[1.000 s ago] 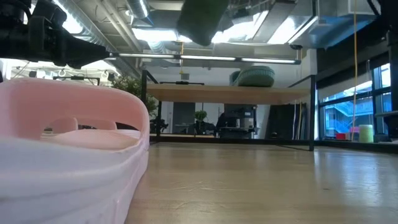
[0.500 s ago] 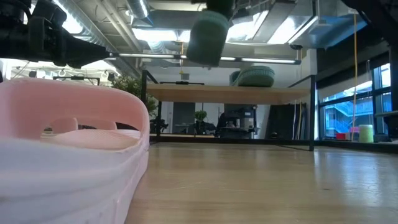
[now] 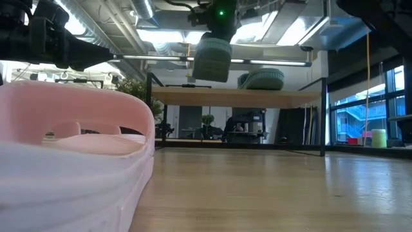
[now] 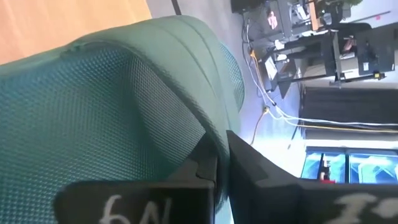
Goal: Pick and place slides into the shelf
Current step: Put the green slipper on the shelf
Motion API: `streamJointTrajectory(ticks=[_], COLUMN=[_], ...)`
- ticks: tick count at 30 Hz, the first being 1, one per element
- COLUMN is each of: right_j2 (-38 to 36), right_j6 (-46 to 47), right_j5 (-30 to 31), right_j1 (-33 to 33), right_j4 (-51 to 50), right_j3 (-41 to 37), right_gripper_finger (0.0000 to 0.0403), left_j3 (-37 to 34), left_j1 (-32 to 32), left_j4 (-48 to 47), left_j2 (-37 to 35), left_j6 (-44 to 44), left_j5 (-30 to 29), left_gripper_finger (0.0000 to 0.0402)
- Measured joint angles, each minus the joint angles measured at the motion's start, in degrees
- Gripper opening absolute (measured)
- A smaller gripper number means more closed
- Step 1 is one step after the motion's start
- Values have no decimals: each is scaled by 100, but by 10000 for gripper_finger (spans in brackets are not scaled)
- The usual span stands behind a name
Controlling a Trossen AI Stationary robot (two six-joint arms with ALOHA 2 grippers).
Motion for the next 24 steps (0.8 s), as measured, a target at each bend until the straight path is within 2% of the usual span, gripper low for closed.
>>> streamJointTrajectory(ticks=[13, 24], right_j2=[137, 221], right_j6=[170, 321], right_j5=[-272, -258], right_j1=[-219, -241], right_j4=[-106, -174], right_j3=[2, 2], right_gripper_finger=[15, 15], left_j3=[2, 0], left_j1=[0, 0], left_j4=[2, 0], left_j2=[0, 0], left_j6=[-7, -9], left_j5=[2, 2], left_gripper_finger=[173, 173])
